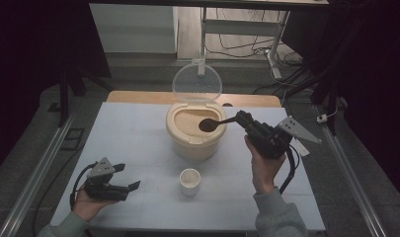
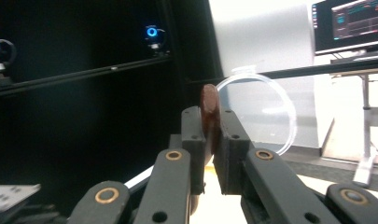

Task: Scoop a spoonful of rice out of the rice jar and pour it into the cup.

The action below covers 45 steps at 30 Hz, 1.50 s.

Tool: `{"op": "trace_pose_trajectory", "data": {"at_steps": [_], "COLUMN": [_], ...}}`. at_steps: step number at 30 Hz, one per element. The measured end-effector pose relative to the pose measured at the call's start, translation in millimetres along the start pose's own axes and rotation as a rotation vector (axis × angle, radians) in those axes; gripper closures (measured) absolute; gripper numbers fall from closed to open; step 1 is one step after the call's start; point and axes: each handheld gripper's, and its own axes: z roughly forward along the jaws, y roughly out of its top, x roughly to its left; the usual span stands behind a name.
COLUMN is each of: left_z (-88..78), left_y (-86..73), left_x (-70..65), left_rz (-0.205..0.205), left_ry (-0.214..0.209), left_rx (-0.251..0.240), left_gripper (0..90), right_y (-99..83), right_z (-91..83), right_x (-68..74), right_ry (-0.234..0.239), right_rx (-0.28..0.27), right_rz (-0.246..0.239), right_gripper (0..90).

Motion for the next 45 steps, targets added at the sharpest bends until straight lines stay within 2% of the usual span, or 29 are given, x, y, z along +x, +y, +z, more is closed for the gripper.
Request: {"op": "trace_pose_trajectory", "data": {"at_steps": [1,2,6,7,8,10,12,13,19,22,25,27,30,35,38,39,40,41,42,43,44,45], "left_z": [0.4,0.7,1.5,1.9,2.2,2.6,2.6,2.6,4.4,4.5,4.7,4.9,5.4,5.6,5.6,5.5,5.6,5.6,5.8,6.1,6.4,6.8], "left_y": [-0.3,-0.5,-0.5,-0.4,-0.4,-0.6,-0.7,-0.8,-1.3,-1.2,-1.2,-1.3,-1.2,-1.4,-1.4,-1.4,-1.5,-1.5,-1.5,-1.5,-1.5,-1.5], "left_x": [0.4,0.6,-0.1,-0.5,-0.6,-0.9,-1.1,-1.0,-0.2,-0.9,-1.2,-1.5,-1.8,-1.9,-2.4,-2.5,-2.6,-2.7,-2.7,-2.7,-2.8,-2.9], "left_rz": [-0.001,-0.001,0.002,0.001,0.004,0.006,0.005,0.006,0.007,0.011,0.010,0.011,0.011,0.013,0.016,0.017,0.019,0.020,0.020,0.019,0.018,0.019], "left_ry": [-0.001,-0.001,-0.008,-0.009,-0.011,-0.012,-0.014,-0.014,-0.015,-0.017,-0.017,-0.017,-0.016,-0.019,-0.020,-0.020,-0.020,-0.020,-0.020,-0.021,-0.021,-0.021], "left_rx": [0.002,0.004,0.011,0.013,0.015,0.020,0.021,0.022,0.032,0.033,0.036,0.036,0.039,0.042,0.042,0.043,0.044,0.044,0.045,0.046,0.047,0.047], "left_gripper": [13.5,13.4,13.3,13.3,13.3,13.1,13.1,13.1,13.1,13.1,13.0,13.0,13.1,13.1,13.1,13.1,13.2,13.2,13.2,13.2,13.2,13.2], "right_y": [0.0,2.6,6.3,8.7,8.7,10.8,10.9,10.0,5.2,4.2,4.6,2.4,-4.0,-15.2,-23.8,-23.8,-27.0,-27.0,-29.8,-29.8,-31.1,-31.1], "right_z": [0.0,7.9,18.3,24.8,24.8,35.3,38.6,45.0,54.0,57.3,58.2,61.4,67.4,74.7,79.2,79.2,79.7,79.7,78.9,78.9,76.9,76.9], "right_x": [0.0,-4.8,-11.1,-13.6,-13.6,-17.1,-18.6,-21.2,-23.5,-18.6,-15.5,-10.5,-8.1,-9.2,-10.1,-10.1,-12.2,-12.2,-16.5,-16.5,-21.5,-21.5], "right_ry": [0.000,-0.028,-0.061,-0.086,-0.086,-0.131,-0.144,-0.167,-0.184,-0.191,-0.189,-0.203,-0.212,-0.203,-0.191,-0.191,-0.189,-0.189,-0.182,-0.182,-0.176,-0.176], "right_rx": [0.000,0.008,0.016,0.027,0.027,0.061,0.074,0.102,0.141,0.152,0.162,0.194,0.237,0.268,0.280,0.280,0.279,0.279,0.270,0.270,0.258,0.258], "right_rz": [0.000,-0.001,0.006,-0.004,-0.004,-0.039,-0.048,-0.067,-0.093,-0.131,-0.148,-0.203,-0.242,-0.220,-0.178,-0.178,-0.136,-0.136,-0.073,-0.073,-0.013,-0.013], "right_gripper": [83.6,83.6,83.7,83.7,83.7,83.7,83.6,83.6,83.6,83.6,83.7,83.6,83.6,83.6,83.7,83.7,83.6,83.6,83.2,83.2,83.0,83.0]}}
